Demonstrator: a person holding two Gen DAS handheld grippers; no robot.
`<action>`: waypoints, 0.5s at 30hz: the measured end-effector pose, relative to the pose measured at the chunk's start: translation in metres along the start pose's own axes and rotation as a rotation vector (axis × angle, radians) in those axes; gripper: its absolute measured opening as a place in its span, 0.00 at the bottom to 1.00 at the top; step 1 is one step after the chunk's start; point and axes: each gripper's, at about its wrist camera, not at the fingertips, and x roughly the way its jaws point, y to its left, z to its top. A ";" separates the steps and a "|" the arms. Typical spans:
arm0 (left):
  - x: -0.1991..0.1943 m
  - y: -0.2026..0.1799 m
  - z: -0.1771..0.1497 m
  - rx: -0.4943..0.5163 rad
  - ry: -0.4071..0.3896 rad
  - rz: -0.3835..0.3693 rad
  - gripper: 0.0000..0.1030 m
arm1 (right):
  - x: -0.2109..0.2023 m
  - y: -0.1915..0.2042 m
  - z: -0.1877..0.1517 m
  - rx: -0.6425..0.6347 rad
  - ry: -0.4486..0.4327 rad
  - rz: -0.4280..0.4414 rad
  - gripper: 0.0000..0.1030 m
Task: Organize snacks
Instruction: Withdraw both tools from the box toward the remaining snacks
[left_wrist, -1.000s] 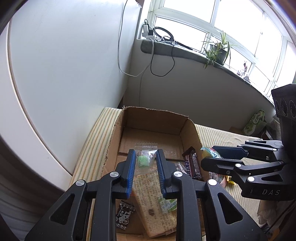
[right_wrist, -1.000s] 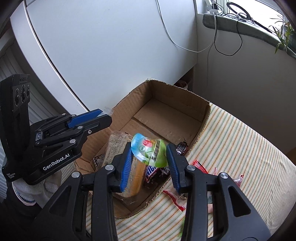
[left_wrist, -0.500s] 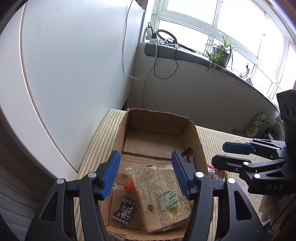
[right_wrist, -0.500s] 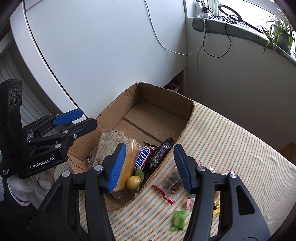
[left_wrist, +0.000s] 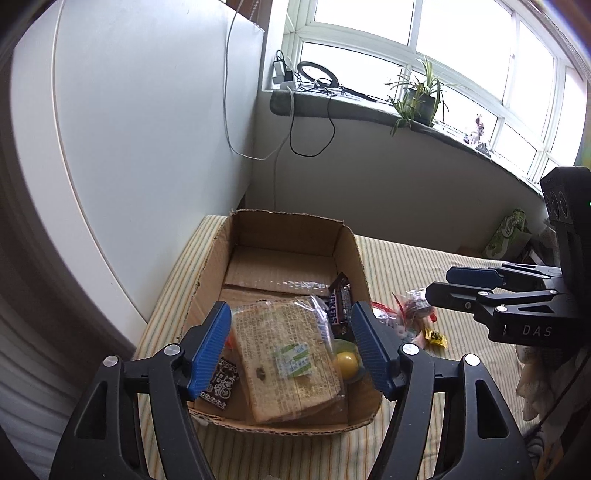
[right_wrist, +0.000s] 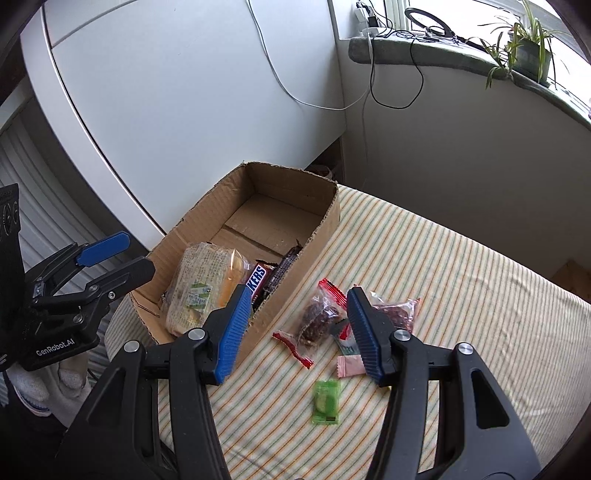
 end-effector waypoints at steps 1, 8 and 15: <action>-0.002 -0.003 -0.001 0.006 -0.001 -0.003 0.65 | -0.002 -0.002 -0.002 0.000 -0.003 -0.008 0.55; -0.009 -0.025 -0.010 0.032 0.002 -0.028 0.72 | -0.011 -0.021 -0.018 0.015 -0.005 -0.042 0.55; -0.007 -0.041 -0.023 0.038 0.031 -0.065 0.75 | -0.012 -0.054 -0.035 0.064 0.012 -0.065 0.55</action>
